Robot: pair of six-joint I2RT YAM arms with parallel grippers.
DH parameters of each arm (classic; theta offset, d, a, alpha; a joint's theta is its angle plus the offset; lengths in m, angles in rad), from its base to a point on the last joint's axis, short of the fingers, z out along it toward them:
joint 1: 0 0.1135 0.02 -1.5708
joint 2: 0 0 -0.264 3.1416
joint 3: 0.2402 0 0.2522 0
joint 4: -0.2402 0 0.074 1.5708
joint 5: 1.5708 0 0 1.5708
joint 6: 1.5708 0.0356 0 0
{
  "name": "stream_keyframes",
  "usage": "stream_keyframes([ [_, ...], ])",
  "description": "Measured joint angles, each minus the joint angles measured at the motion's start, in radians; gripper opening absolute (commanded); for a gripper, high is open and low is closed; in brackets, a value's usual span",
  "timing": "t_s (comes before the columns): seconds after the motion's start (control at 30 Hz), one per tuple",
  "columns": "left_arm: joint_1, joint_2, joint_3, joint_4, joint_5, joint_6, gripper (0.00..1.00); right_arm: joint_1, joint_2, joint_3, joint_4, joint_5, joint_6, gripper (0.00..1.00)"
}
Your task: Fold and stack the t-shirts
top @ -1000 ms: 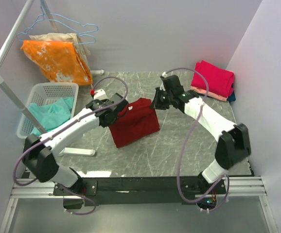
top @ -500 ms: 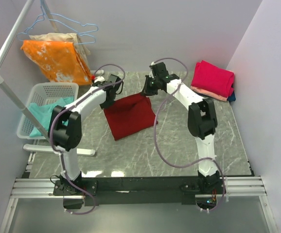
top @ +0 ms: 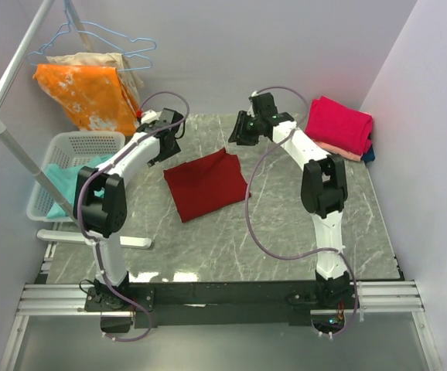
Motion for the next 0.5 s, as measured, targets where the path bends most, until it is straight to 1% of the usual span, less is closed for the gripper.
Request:
stream_keyframes([
  [0.03,0.001,-0.012,0.0,0.009,0.01,0.008,0.7,-0.005,-0.008,0.0,-0.001,0.0,0.0,0.37],
  [0.07,0.001,-0.022,0.0,0.015,0.023,0.019,0.65,-0.008,-0.017,-0.002,-0.004,-0.001,0.0,0.34],
  [0.1,0.0,-0.031,0.0,0.016,0.041,0.028,0.62,-0.008,-0.028,-0.013,-0.003,-0.002,-0.002,0.25],
  [0.13,-0.002,-0.037,-0.001,0.018,0.058,0.038,0.59,-0.008,-0.045,-0.033,-0.004,-0.002,-0.002,0.21],
  [0.17,-0.004,-0.045,-0.012,0.03,0.077,0.047,0.5,-0.004,-0.063,-0.058,-0.006,-0.002,-0.005,0.17],
  [0.2,-0.006,-0.051,-0.025,0.037,0.094,0.053,0.46,0.002,-0.084,-0.093,-0.004,-0.002,-0.009,0.08],
  [0.27,-0.013,-0.064,-0.073,0.06,0.135,0.069,0.39,0.021,-0.119,-0.165,-0.002,0.0,-0.016,0.02],
  [0.3,-0.016,-0.066,-0.097,0.061,0.158,0.074,0.36,0.033,-0.127,-0.194,-0.001,-0.003,-0.017,0.0],
  [0.43,-0.021,-0.048,-0.129,0.053,0.225,0.079,0.25,0.065,-0.126,-0.254,-0.001,-0.032,-0.008,0.0],
  [0.5,-0.021,-0.035,-0.128,0.059,0.24,0.081,0.24,0.07,-0.119,-0.255,0.003,-0.051,-0.005,0.0],
])
